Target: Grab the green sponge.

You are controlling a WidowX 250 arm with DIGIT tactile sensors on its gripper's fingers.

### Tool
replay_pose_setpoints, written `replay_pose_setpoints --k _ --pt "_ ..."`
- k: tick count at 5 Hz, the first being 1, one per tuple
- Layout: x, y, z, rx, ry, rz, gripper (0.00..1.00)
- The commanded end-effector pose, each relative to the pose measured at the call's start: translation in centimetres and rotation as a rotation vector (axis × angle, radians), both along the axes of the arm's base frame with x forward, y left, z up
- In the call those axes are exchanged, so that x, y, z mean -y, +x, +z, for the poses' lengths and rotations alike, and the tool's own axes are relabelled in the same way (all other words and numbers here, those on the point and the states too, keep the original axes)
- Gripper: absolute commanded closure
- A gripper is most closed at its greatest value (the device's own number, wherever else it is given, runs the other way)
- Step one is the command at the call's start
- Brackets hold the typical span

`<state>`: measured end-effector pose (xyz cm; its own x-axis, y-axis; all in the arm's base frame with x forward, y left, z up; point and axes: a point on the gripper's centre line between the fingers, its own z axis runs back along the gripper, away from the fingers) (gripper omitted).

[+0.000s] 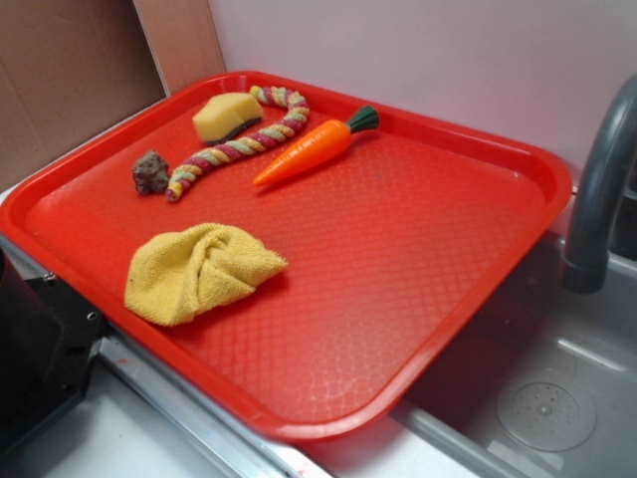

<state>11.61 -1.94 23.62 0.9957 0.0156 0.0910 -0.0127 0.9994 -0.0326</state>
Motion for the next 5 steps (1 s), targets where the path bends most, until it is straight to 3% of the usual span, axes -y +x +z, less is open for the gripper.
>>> replay_pose_setpoints --k 1,3,4,5 --pt "0.0 0.0 0.0 0.0 0.0 0.0 0.0" --pt "-3.0 2.6 -2.9 0.11 -0.014 0.307 0.0" --pt "-4.7 4.6 -4.7 0.2 -0.008 0.434 0.0" --pt "-5.8 7.3 -6.3 0.277 0.042 0.447 0.0"
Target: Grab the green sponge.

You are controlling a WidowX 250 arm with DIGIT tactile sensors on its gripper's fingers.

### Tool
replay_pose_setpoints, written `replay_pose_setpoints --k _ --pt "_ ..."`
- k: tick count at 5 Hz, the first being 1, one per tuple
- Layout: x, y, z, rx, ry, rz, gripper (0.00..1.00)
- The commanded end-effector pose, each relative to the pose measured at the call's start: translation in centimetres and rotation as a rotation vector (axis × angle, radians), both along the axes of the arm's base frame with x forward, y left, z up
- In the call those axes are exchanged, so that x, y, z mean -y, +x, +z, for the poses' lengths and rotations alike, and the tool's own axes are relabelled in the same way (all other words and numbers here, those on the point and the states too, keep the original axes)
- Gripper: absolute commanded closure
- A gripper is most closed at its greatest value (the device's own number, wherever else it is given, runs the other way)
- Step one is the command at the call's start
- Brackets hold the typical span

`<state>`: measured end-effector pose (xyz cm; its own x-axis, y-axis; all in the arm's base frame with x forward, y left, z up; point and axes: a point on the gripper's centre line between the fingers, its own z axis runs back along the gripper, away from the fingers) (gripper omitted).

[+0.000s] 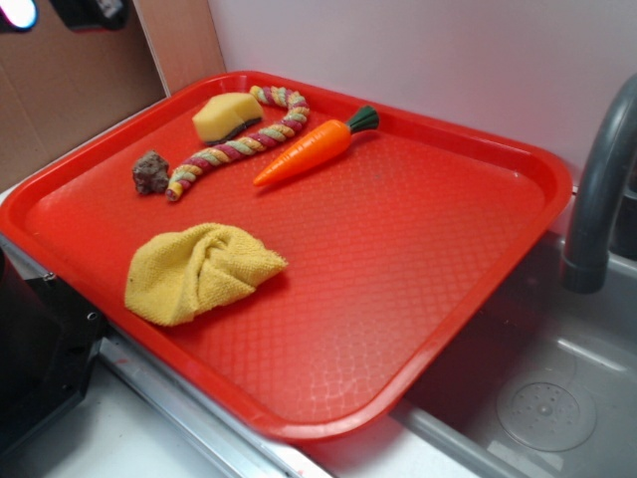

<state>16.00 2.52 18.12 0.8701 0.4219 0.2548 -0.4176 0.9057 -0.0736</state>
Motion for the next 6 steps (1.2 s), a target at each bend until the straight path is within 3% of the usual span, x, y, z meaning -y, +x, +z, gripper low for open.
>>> replay_pose_setpoints --k 1,2,5,6 --pt "-3.0 6.0 -3.3 0.12 0.096 0.005 0.0" --pt "-4.1 8.0 -5.0 0.13 0.162 0.01 0.0" --pt "-8.4 11.2 -10.8 0.065 0.237 0.003 0.0" --pt "-8.6 12.4 -12.3 0.073 0.152 -0.098 0.0"
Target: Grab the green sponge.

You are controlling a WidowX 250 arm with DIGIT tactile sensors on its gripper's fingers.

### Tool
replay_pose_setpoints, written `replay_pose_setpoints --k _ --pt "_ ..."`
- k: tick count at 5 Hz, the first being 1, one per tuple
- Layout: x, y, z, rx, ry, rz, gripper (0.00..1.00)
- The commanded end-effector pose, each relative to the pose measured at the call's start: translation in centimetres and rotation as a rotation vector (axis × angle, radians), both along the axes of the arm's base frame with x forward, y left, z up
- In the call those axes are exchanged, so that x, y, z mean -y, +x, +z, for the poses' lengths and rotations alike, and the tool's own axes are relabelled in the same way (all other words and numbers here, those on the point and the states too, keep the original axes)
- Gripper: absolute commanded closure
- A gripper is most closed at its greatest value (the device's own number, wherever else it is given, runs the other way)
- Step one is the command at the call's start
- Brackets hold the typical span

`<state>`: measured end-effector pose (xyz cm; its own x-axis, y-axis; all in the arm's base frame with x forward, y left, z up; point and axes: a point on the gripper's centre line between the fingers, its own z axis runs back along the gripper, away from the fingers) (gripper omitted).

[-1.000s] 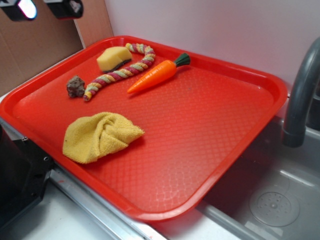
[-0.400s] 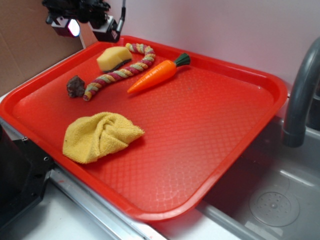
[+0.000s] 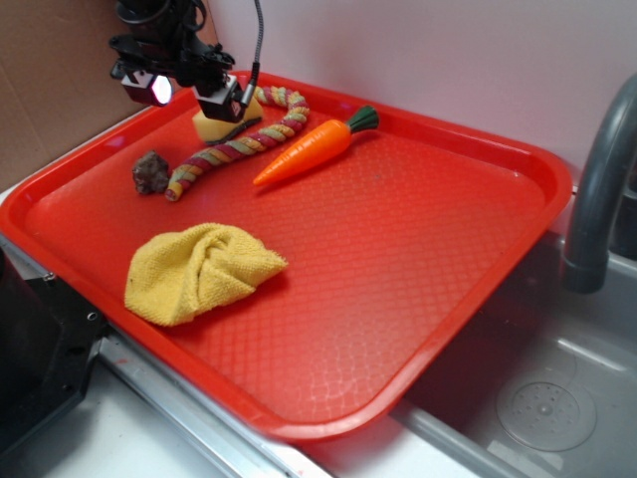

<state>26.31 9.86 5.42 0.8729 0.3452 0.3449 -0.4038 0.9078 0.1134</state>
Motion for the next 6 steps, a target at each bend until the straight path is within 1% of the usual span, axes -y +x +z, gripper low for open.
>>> replay_pose_setpoints --k 1,2,3,4,5,6 --pt "-1.3 2.8 -0.5 0.055 -0.075 -0.104 0.0" --pt "-1.6 3.0 -1.5 0.035 -0.105 -0.108 0.36" --pt "-1.0 2.9 -1.7 0.022 -0.098 -0.089 1.0" --pt "-0.8 2.7 -1.5 0.013 -0.1 -0.082 1.0" --pt "0.4 1.7 0.8 -0.059 -0.074 -0.045 1.0" --pt "2.6 0.4 5.0 -0.141 -0.087 -0.022 1.0"
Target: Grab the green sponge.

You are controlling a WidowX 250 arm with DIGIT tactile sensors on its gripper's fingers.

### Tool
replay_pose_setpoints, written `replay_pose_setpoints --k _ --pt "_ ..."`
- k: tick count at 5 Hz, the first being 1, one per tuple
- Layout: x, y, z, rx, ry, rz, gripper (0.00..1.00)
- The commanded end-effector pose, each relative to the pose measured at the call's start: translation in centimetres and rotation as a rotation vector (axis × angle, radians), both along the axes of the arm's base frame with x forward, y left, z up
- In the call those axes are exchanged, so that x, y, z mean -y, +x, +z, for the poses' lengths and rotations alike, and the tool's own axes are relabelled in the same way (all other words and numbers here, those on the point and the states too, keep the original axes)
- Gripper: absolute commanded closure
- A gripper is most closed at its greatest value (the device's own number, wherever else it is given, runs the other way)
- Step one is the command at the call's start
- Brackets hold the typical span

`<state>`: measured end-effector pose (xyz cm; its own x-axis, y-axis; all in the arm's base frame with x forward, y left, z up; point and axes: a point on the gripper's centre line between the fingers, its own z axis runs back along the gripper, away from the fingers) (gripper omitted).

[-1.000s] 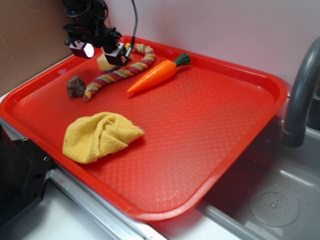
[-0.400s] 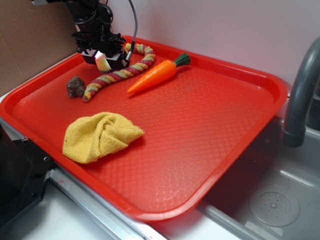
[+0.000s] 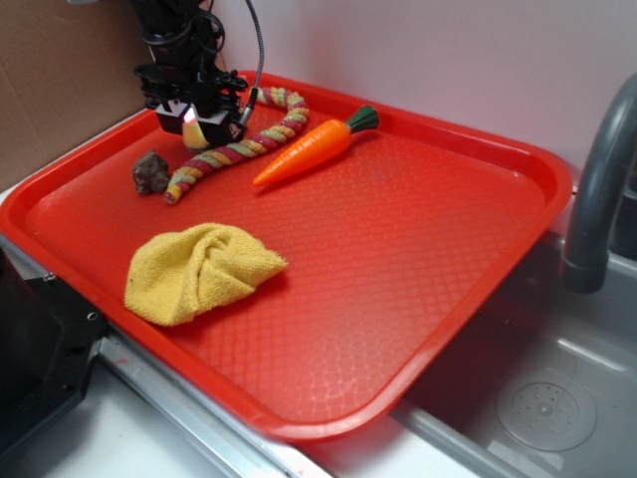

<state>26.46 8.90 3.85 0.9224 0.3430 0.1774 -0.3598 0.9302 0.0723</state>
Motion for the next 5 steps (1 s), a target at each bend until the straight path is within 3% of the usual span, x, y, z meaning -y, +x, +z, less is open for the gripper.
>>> replay_pose_setpoints --k 1,2,3,4,5 --pt "4.2 -1.7 10.1 -0.016 -0.032 0.029 1.0" --pt "8.7 -4.6 13.4 -0.036 -0.097 -0.063 1.0" --pt "11.2 -6.9 14.8 -0.05 -0.149 -0.129 1.0" --pt "12.4 -8.6 14.8 -0.026 -0.134 -0.141 1.0" --pt "11.9 -8.3 14.1 -0.033 -0.139 -0.143 1.0"
